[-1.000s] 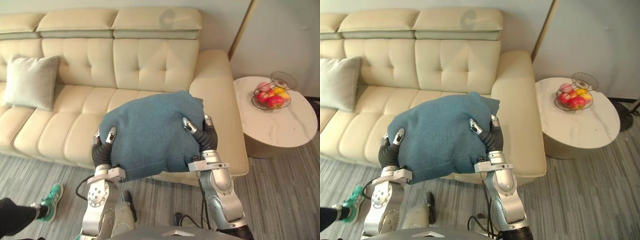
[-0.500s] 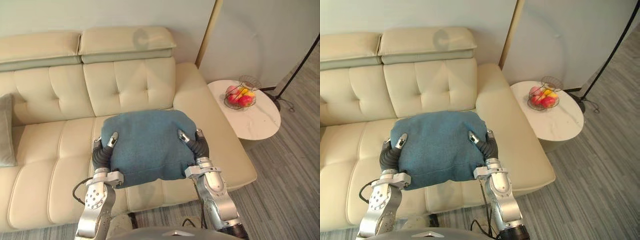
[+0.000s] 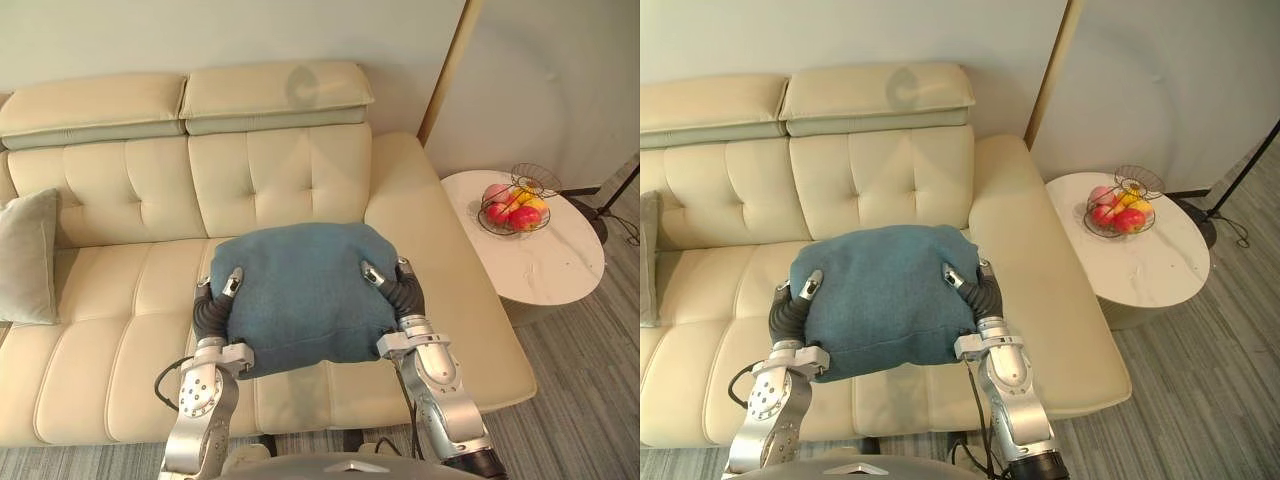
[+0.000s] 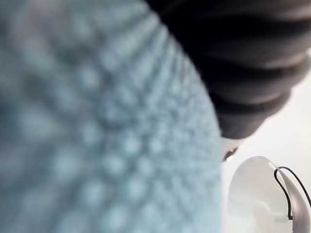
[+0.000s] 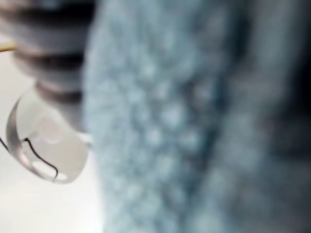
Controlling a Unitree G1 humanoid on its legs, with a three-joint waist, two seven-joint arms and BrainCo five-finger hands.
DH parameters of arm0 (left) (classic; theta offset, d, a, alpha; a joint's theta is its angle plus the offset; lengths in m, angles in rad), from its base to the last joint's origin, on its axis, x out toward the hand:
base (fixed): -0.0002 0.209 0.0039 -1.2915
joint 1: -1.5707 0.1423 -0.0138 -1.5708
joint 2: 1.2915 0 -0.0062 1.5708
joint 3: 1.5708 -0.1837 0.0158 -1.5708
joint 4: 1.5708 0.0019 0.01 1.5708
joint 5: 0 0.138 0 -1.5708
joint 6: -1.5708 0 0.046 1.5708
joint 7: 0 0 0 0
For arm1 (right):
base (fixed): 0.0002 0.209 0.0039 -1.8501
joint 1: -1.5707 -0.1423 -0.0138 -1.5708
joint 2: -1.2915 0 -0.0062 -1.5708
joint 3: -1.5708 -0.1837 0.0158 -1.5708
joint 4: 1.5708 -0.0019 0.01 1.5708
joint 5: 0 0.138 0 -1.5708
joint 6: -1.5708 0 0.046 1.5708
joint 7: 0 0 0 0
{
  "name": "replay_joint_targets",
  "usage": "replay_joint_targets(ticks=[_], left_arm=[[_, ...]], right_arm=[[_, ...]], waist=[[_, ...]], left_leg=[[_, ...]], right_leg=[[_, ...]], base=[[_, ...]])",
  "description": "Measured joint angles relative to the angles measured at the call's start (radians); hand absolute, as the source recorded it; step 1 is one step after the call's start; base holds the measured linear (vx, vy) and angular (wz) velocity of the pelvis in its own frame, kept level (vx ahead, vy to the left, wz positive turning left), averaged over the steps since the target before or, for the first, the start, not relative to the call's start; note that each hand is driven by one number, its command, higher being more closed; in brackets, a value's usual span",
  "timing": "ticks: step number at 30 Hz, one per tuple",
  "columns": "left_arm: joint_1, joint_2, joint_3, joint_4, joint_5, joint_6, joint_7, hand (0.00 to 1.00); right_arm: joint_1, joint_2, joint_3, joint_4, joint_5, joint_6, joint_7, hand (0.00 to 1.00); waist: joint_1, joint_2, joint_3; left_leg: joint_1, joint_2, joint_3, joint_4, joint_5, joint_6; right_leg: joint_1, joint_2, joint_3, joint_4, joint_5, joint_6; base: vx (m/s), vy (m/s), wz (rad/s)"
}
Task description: Pick up cushions and gather them together orderly.
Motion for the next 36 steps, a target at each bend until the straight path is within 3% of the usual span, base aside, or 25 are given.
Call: replay_joint_targets(ticks=[8,11,16,21,24,27,30,34,35,36], left_arm=[[-0.114,0.025,0.033,0.043,0.058,-0.001,0.046,1.0],[-0.326,0.08,0.055,0.171,0.078,-0.001,0.117,1.0],[-0.766,0.226,0.06,0.344,0.098,0.0,0.262,1.0],[-1.064,0.266,0.067,0.378,0.141,0.0,0.346,1.0],[-1.292,0.279,0.081,0.454,0.177,-0.001,0.372,1.0],[-1.481,0.288,0.098,0.546,0.197,-0.003,0.376,1.0],[-1.587,0.294,0.098,0.598,0.203,-0.003,0.376,1.0],[-1.644,0.297,0.108,0.599,0.202,-0.005,0.376,1.0],[-1.647,0.295,0.112,0.599,0.202,-0.005,0.376,0.0],[-1.646,0.283,0.125,0.62,0.199,-0.005,0.375,0.0]], right_arm=[[-0.086,0.04,0.015,0.004,-0.047,0.0,-0.045,1.0],[-0.301,0.042,0.035,0.123,-0.138,-0.002,-0.135,1.0],[-0.735,0.028,0.024,0.282,-0.282,-0.002,-0.322,1.0],[-0.978,0.027,-0.087,0.325,-0.37,-0.002,-0.449,1.0],[-1.168,0.022,-0.178,0.4,-0.412,-0.001,-0.514,1.0],[-1.309,0.02,-0.215,0.45,-0.437,0.0,-0.582,1.0],[-1.385,0.016,-0.244,0.452,-0.458,0.0,-0.623,1.0],[-1.428,0.004,-0.248,0.452,-0.467,-0.001,-0.65,1.0],[-1.429,0.0,-0.248,0.456,-0.467,-0.001,-0.65,0.0],[-1.429,-0.004,-0.255,0.49,-0.466,0.0,-0.65,0.0]], waist=[[0.007,-0.009,-0.006],[0.0,-0.008,0.01],[0.006,0.0,0.138],[0.024,0.015,0.2],[0.031,0.027,0.255],[0.029,0.034,0.264],[0.025,0.051,0.299],[0.027,0.052,0.3],[0.03,0.052,0.3],[0.031,0.052,0.303]], left_leg=[[-0.002,-0.03,-0.012,-0.067,0.048,0.015],[-0.085,-0.037,-0.027,-0.079,0.097,0.019],[-0.237,-0.034,-0.044,-0.104,0.179,0.015],[-0.341,-0.027,-0.051,-0.159,0.25,0.005],[-0.396,-0.026,-0.054,-0.159,0.285,0.011],[-0.472,-0.025,-0.057,-0.16,0.304,0.002],[-0.509,-0.026,-0.073,-0.16,0.321,-0.011],[-0.604,-0.02,-0.075,-0.16,0.346,-0.031],[-0.624,-0.015,-0.075,-0.16,0.346,-0.031],[-0.652,-0.009,-0.077,-0.16,0.356,-0.035]], right_leg=[[-0.01,-0.024,-0.011,-0.032,0.027,0.008],[-0.086,-0.029,-0.028,-0.043,0.069,0.005],[-0.229,-0.03,-0.038,-0.068,0.151,-0.004],[-0.343,-0.026,-0.053,-0.087,0.196,-0.01],[-0.398,-0.023,-0.056,-0.086,0.217,-0.014],[-0.474,-0.024,-0.058,-0.087,0.231,-0.015],[-0.507,-0.026,-0.066,-0.087,0.233,-0.016],[-0.599,-0.021,-0.072,-0.087,0.245,-0.026],[-0.619,-0.016,-0.076,-0.087,0.248,-0.029],[-0.641,-0.011,-0.084,-0.086,0.252,-0.034]], base=[[-0.04,0.031,0.07],[-0.16,0.018,0.14],[-0.21,0.012,0.09],[-0.11,-0.015,0.07],[-0.07,-0.011,-0.01],[-0.05,0.012,-0.03],[0.0,0.065,0.06],[0.01,0.086,0.01],[0.02,0.129,0.02],[0.04,0.161,0.07]])
